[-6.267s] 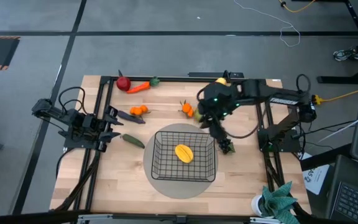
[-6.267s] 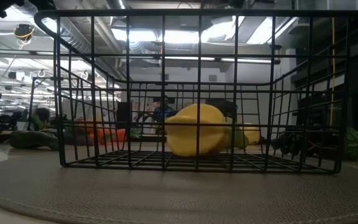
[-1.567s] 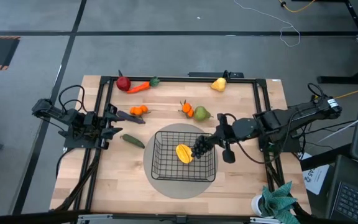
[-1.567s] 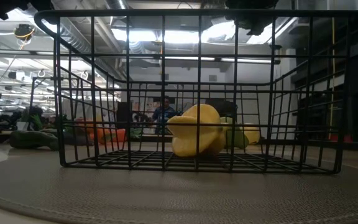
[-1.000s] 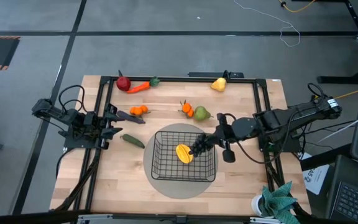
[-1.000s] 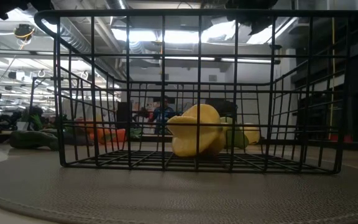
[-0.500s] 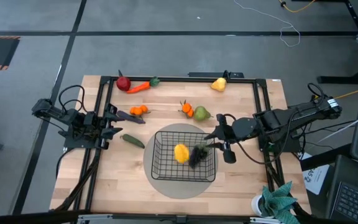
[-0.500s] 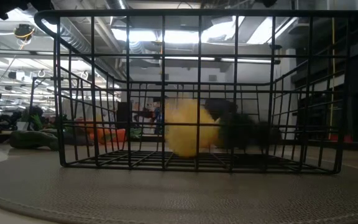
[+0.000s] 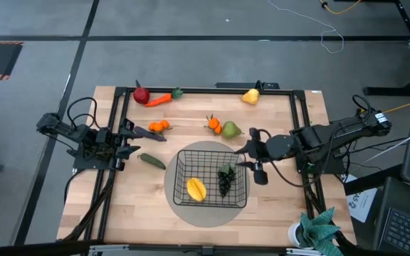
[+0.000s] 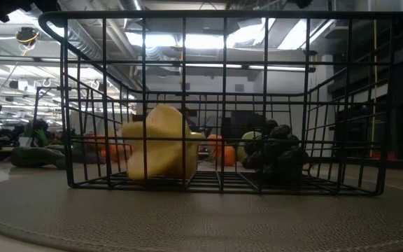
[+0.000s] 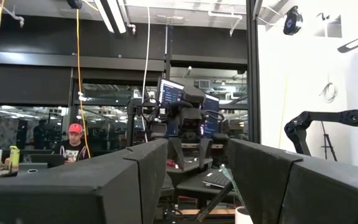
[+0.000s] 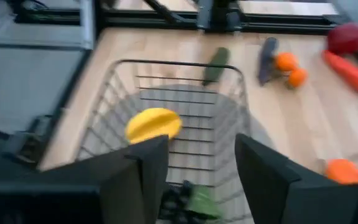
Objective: Build produce basket
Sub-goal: Put the chili pepper into the wire basket
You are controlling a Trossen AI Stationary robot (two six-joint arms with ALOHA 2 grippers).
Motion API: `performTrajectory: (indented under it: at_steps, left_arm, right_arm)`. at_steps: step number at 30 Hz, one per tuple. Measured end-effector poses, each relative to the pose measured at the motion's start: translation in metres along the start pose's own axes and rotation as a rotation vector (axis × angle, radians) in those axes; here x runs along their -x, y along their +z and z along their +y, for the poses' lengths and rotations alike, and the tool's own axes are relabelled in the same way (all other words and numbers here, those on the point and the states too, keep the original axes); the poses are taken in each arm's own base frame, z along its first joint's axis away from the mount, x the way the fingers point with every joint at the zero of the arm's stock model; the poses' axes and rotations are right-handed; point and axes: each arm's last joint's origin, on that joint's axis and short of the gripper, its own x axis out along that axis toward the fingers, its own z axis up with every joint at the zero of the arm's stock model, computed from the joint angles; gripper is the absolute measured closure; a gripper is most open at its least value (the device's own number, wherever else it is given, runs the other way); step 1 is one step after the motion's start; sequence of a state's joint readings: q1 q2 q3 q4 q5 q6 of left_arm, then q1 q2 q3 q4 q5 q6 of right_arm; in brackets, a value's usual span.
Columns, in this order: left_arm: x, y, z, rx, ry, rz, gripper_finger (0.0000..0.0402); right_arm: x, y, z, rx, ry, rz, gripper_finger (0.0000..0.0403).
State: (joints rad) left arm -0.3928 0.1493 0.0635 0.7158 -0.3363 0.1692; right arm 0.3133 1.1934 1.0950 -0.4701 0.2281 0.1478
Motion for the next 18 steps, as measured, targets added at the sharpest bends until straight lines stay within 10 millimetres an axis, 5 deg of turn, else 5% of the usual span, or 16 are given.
performTrajectory:
  at_steps: [8,18]
  left_arm:
    - [0.000,0.000,0.000,0.000,0.000,0.000,0.0239]
    - [0.000,-0.001,0.001,0.021,0.041,0.011,0.0239]
  right_arm:
    - [0.005,0.008,-0.018,-0.103,-0.460,-0.100,0.0239]
    - [0.024,0.025,-0.059,-0.116,-0.651,-0.019,0.0242]
